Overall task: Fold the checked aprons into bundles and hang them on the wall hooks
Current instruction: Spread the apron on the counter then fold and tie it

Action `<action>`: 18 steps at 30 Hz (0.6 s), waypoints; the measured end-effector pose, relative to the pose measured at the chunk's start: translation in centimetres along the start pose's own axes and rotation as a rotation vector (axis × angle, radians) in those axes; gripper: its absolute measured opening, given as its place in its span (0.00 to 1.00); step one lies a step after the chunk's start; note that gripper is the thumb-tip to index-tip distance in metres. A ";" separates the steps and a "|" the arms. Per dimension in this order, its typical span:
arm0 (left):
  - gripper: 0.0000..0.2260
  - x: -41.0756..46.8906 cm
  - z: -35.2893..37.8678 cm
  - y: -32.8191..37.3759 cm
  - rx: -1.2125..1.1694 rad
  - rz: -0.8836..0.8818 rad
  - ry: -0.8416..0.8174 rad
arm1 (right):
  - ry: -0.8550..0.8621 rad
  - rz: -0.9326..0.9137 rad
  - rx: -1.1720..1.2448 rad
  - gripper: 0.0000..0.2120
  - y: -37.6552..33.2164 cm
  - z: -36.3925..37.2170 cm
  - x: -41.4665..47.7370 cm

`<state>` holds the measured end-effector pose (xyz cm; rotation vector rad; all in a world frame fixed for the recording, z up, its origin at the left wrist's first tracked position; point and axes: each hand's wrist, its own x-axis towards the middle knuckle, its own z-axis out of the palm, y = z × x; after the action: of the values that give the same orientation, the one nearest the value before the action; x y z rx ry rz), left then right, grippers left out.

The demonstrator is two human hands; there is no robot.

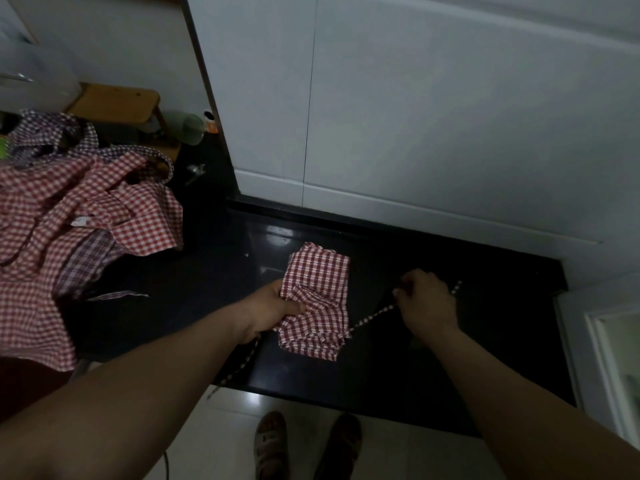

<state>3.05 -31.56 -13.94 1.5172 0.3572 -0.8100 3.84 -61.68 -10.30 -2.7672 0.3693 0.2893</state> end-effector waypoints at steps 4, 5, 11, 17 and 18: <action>0.16 -0.2 0.4 0.1 -0.139 0.002 0.025 | -0.214 0.219 0.300 0.19 -1.8 -0.5 -3.2; 0.16 -0.2 0.5 0.2 -0.156 0.000 0.021 | -0.420 0.355 0.454 0.23 -2.4 0.1 -4.2; 0.18 -0.6 0.5 0.9 -0.075 -0.076 -0.111 | -0.645 0.625 0.949 0.08 -3.7 3.6 -4.3; 0.19 -0.7 1.2 1.7 -0.056 -0.165 -0.033 | -0.615 0.558 0.919 0.06 -4.0 4.0 -4.2; 0.19 -0.8 1.3 1.9 0.000 -0.151 -0.064 | -0.606 0.552 0.910 0.06 -3.9 4.1 -4.2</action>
<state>3.37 -32.84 -11.95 1.4738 0.4284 -0.9748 0.36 -55.77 -11.95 -1.5582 0.8340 0.8182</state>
